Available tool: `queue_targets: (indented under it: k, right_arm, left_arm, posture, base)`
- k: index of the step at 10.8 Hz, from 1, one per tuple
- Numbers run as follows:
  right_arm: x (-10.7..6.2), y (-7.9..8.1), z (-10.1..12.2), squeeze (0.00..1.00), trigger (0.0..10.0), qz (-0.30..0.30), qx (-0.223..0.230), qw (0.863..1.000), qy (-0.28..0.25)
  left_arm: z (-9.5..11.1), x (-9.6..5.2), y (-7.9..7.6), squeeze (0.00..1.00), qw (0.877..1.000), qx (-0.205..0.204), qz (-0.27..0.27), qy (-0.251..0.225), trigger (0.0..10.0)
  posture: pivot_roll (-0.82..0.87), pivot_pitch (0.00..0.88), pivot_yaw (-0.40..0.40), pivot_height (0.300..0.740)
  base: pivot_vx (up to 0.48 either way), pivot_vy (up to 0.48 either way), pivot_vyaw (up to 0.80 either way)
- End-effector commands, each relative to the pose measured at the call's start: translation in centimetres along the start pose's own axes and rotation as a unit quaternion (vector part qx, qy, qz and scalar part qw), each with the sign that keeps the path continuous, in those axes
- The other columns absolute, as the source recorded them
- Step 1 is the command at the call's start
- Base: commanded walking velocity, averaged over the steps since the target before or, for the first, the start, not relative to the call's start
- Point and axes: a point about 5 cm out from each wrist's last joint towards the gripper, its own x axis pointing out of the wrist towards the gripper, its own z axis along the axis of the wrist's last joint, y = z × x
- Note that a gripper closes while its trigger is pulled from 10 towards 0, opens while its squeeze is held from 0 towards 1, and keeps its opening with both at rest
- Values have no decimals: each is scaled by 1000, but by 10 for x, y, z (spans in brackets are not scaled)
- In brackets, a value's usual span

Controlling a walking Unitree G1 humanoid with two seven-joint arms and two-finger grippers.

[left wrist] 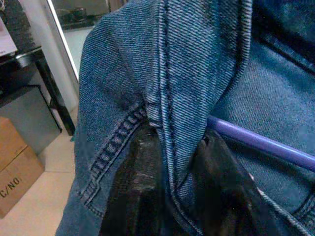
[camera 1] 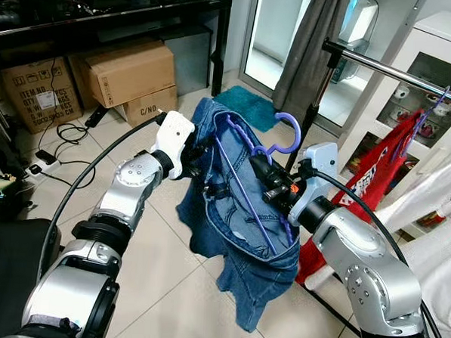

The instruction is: Hang hanger

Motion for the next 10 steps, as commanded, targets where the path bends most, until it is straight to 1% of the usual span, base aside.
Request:
queue_targets:
  k: [1, 3, 5, 6, 7, 8, 9, 10]
  right_arm:
    - [0, 3, 13, 0, 0, 12, -13, 999, -31]
    - [0, 4, 13, 0, 0, 12, -12, 999, -30]
    - [-2, 2, 10, 0, 0, 7, -15, 1000, -21]
    - [-3, -1, 7, 0, 0, 1, -28, 1000, -4]
    - [-6, -5, 1, 0, 0, -2, -35, 999, 11]
    - [-10, -8, -4, 0, 0, -4, -45, 998, 36]
    - [-11, -10, -7, 0, 0, -1, -55, 997, 48]
    - [-13, -10, -9, 0, 0, 16, -61, 996, 56]
  left_arm:
    - [5, 1, 3, 0, 1000, 2, -3, -6, 0]
    - [5, 0, 6, 0, 1000, -3, 7, -8, 0]
    - [8, -3, 11, 0, 1000, -6, 14, -22, 0]
    - [19, -6, 15, 0, 998, -20, 8, -59, 0]
    - [28, -9, 19, 0, 996, -34, 10, -84, 0]
    - [39, -13, 25, 0, 993, -45, 13, -107, 0]
    - [44, -17, 27, 0, 991, -54, 8, -119, 0]
    - [53, -29, 34, 0, 990, -52, -8, -132, 0]
  posture:
    - [-196, 0, -33, 740]
    - [-195, 0, -31, 740]
    - [-205, 0, -30, 740]
    - [-220, 0, -23, 740]
    - [-223, 0, -21, 740]
    - [-217, 0, -22, 740]
    - [-200, 0, -29, 740]
    - [-191, 0, -32, 740]
  base:
    - [0, 0, 0]
    - [0, 0, 0]
    - [0, 0, 0]
    - [0, 0, 0]
    - [0, 0, 0]
    - [0, 0, 0]
    - [0, 0, 0]
    - [0, 0, 0]
